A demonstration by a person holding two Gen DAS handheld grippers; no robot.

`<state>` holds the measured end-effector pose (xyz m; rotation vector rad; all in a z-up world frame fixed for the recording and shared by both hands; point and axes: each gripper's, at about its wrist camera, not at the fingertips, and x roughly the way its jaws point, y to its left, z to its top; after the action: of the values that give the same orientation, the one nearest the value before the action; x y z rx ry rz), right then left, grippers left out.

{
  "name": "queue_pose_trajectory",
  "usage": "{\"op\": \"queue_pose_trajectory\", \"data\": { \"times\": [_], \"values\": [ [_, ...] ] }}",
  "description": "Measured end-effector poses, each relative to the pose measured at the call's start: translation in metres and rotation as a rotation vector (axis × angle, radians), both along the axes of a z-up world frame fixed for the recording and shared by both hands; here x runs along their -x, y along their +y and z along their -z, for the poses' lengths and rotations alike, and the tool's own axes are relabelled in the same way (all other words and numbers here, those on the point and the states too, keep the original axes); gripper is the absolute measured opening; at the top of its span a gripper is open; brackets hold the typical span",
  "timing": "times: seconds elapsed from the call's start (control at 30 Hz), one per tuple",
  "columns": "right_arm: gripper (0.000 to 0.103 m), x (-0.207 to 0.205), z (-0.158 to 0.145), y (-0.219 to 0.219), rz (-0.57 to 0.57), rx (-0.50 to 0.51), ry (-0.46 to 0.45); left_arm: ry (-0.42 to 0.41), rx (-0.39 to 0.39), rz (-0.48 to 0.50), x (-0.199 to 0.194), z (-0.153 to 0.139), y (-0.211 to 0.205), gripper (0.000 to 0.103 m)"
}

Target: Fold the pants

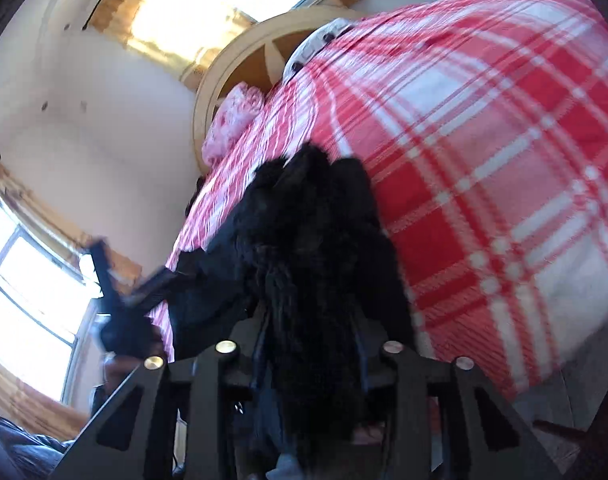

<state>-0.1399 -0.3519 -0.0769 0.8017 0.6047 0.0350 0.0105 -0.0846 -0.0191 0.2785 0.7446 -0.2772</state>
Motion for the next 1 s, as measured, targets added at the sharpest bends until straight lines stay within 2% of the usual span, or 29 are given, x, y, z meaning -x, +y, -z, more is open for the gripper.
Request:
{"op": "queue_pose_trajectory", "data": {
  "times": [0.07,0.13,0.2,0.23,0.3,0.4,0.47,0.57,0.63,0.7,0.8,0.9,0.97,1.0],
  "values": [
    [0.037,0.010,-0.012,-0.003,0.074,0.083,-0.001,-0.009,-0.008,-0.032,-0.006,0.001,0.002,0.102],
    [0.037,0.017,-0.035,0.005,0.134,0.228,-0.038,0.028,0.027,-0.037,-0.010,-0.004,0.006,0.101],
    [0.037,0.011,-0.056,0.019,0.093,0.304,-0.110,0.013,0.112,-0.039,-0.006,-0.022,0.022,0.101],
    [0.037,0.001,-0.065,0.030,0.052,0.340,-0.128,-0.002,0.124,-0.043,-0.005,-0.027,0.025,0.101],
    [0.037,-0.020,-0.074,0.052,-0.043,0.396,-0.137,-0.055,0.106,-0.090,-0.001,-0.040,0.043,0.101],
    [0.037,-0.064,-0.079,0.082,-0.181,0.386,-0.157,-0.063,0.114,-0.145,0.008,-0.043,0.067,0.100],
    [0.037,-0.090,-0.072,0.102,-0.199,0.431,-0.071,-0.027,0.144,-0.134,0.020,-0.037,0.077,0.100],
    [0.035,-0.132,-0.038,0.101,-0.149,0.465,0.107,0.003,0.095,-0.101,0.028,-0.018,0.069,0.100],
    [0.033,-0.139,-0.029,0.098,-0.124,0.518,0.083,0.034,0.034,-0.106,0.026,0.000,0.060,0.100],
    [0.033,-0.138,-0.025,0.100,-0.105,0.569,0.098,0.068,0.026,-0.112,0.024,0.013,0.060,0.100],
    [0.033,-0.137,-0.032,0.095,-0.099,0.540,0.071,0.072,0.072,-0.132,0.020,0.005,0.070,0.100],
    [0.034,-0.107,-0.050,0.085,-0.095,0.420,-0.068,-0.011,0.081,-0.138,0.023,-0.018,0.074,0.099],
    [0.034,-0.096,-0.061,0.081,-0.101,0.406,-0.124,-0.041,0.130,-0.092,0.025,-0.034,0.068,0.099],
    [0.034,-0.091,-0.068,0.084,-0.103,0.430,-0.135,-0.039,0.159,-0.055,0.023,-0.039,0.061,0.099]
  ]
}}
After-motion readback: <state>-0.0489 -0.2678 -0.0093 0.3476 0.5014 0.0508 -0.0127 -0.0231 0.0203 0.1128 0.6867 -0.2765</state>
